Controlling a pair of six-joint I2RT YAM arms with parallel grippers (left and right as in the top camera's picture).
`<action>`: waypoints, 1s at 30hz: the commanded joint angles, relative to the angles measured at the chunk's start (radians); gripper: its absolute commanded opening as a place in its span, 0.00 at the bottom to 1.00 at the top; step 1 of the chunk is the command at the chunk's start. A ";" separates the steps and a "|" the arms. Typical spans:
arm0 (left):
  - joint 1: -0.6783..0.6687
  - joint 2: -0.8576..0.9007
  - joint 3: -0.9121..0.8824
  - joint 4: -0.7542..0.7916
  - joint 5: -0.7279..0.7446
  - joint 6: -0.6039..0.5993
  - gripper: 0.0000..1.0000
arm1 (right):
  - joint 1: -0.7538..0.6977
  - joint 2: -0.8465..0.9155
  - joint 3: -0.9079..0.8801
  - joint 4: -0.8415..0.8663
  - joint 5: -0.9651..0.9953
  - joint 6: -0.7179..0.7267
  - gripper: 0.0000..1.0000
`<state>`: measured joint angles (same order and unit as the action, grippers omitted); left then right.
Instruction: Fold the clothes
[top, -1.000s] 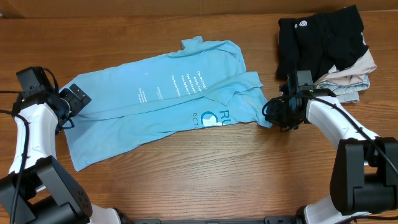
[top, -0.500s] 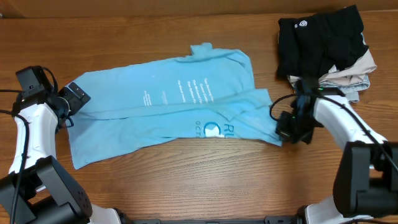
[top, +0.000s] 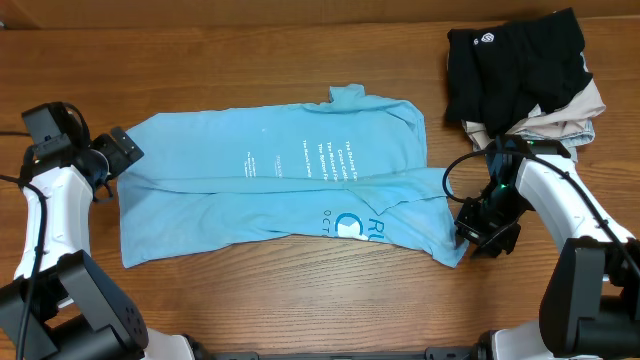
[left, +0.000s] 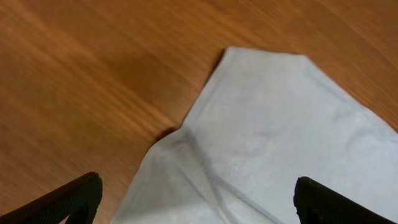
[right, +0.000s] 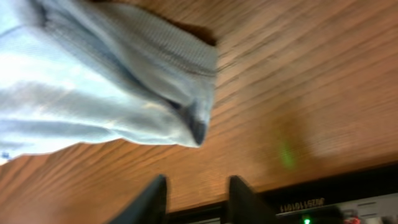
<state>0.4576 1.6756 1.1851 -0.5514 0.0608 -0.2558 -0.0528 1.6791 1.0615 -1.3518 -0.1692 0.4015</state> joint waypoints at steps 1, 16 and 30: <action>-0.010 -0.021 0.035 0.008 0.080 0.123 1.00 | -0.010 -0.025 0.056 0.018 -0.087 -0.071 0.43; -0.124 0.181 0.493 -0.167 0.135 0.369 1.00 | 0.095 -0.025 0.629 0.073 -0.140 -0.306 0.84; -0.125 0.628 0.888 -0.434 0.138 0.478 1.00 | 0.132 -0.023 0.634 0.156 -0.108 -0.302 0.84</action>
<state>0.3286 2.2768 2.0300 -0.9813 0.1917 0.1692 0.0784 1.6745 1.6749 -1.1973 -0.2970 0.1078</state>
